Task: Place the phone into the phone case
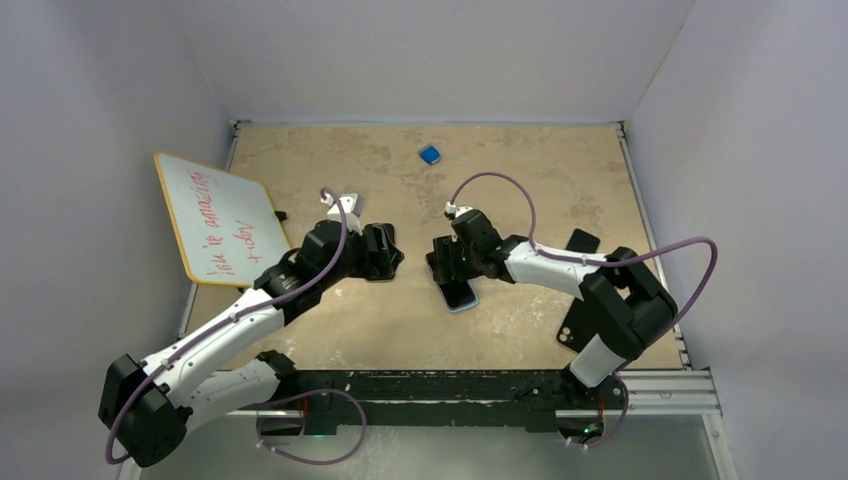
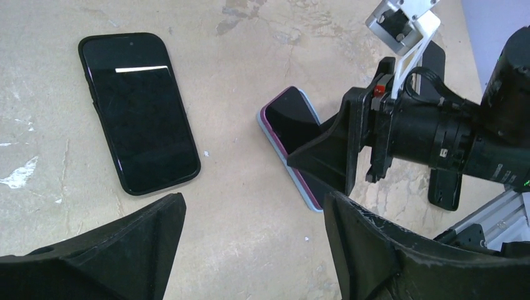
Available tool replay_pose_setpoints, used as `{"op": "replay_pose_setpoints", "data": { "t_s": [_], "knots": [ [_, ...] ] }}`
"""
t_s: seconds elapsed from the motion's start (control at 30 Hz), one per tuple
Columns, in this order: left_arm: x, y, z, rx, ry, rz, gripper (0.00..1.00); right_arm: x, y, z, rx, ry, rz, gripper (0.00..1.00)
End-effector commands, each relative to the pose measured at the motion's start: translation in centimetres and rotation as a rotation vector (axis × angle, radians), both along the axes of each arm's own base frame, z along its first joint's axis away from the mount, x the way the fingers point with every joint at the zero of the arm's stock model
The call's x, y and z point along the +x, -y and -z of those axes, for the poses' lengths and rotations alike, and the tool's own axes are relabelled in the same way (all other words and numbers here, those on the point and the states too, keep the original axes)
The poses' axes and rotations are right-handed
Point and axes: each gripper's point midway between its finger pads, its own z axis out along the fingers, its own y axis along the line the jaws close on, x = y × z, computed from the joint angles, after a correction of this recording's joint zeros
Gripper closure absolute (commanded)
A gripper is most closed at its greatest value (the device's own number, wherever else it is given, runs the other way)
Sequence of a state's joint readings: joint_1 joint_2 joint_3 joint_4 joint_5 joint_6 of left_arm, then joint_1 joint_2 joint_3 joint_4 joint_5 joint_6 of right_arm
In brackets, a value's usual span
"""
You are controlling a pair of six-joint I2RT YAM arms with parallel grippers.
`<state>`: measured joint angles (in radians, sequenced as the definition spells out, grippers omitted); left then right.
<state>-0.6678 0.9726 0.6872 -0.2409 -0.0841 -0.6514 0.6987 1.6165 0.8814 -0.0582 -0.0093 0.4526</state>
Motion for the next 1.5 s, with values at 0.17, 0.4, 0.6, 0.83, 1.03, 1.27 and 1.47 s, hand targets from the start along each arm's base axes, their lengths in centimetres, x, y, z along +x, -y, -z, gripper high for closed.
{"op": "replay_pose_setpoints", "data": {
  "t_s": [0.17, 0.4, 0.6, 0.83, 1.03, 1.27, 1.47],
  "knots": [
    [1.4, 0.5, 0.0, 0.0, 0.032, -0.015, 0.2, -0.1, 0.2, -0.5, -0.044, 0.086, 0.02, 0.52],
    [1.3, 1.2, 1.0, -0.023, 0.005, 0.002, 0.22, 0.3, 0.7, -1.7, -0.035, 0.13, 0.062, 0.54],
    [1.6, 1.7, 1.6, -0.012, -0.011, 0.015, 0.22, -0.3, 1.1, -0.5, -0.035, 0.094, 0.091, 0.51],
    [1.6, 2.1, 2.4, -0.01, -0.04, 0.024, 0.22, -0.7, 1.2, -0.7, -0.013, 0.088, 0.102, 0.4],
    [1.3, 2.6, 2.6, -0.018, -0.059, 0.047, 0.23, -1.0, 1.6, -0.7, -0.014, 0.084, 0.128, 0.3],
    [1.1, 3.7, 3.2, -0.039, -0.1, 0.085, 0.23, -1.5, 1.6, -1.6, 0.008, 0.074, 0.123, 0.15],
    [1.2, 4.7, 3.6, -0.058, -0.122, 0.111, 0.25, -1.8, 1.9, -2.5, 0.018, 0.073, 0.126, 0.15]
  ]
}}
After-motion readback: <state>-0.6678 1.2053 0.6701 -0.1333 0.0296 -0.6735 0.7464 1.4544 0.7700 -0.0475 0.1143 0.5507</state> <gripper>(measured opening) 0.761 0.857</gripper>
